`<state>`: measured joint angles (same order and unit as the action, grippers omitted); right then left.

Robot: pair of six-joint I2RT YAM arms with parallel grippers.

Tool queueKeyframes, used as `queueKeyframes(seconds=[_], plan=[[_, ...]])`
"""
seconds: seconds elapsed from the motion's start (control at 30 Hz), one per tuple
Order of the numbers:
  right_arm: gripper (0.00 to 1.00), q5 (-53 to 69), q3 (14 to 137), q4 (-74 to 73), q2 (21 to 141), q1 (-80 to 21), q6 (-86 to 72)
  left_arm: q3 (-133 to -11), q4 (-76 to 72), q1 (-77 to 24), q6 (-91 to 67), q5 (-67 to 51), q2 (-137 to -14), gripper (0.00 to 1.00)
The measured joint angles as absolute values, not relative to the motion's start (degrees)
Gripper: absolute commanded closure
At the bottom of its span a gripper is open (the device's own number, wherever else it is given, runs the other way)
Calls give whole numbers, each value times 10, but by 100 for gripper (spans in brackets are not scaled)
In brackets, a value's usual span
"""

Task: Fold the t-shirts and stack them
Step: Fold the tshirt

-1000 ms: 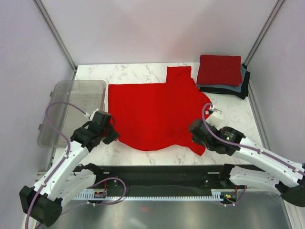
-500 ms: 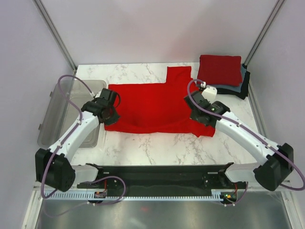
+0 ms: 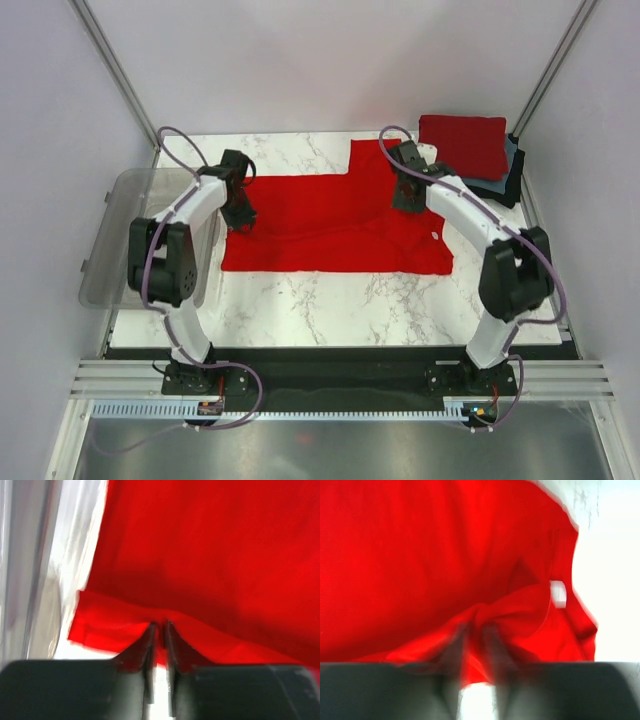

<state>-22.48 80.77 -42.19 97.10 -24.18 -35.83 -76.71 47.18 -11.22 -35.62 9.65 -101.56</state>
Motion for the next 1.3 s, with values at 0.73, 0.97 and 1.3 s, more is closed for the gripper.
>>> queueKeyframes(seconds=[0.73, 0.97, 1.3], plan=[[20, -81, 413, -328, 685, -76, -371, -429, 383, -89, -385, -17, -682, 27], [23, -32, 390, -267, 735, -33, -366, -378, 338, -91, -404, -13, -678, 26], [70, -8, 388, -186, 809, -1, -348, -359, 263, -96, -450, 31, -690, 31]])
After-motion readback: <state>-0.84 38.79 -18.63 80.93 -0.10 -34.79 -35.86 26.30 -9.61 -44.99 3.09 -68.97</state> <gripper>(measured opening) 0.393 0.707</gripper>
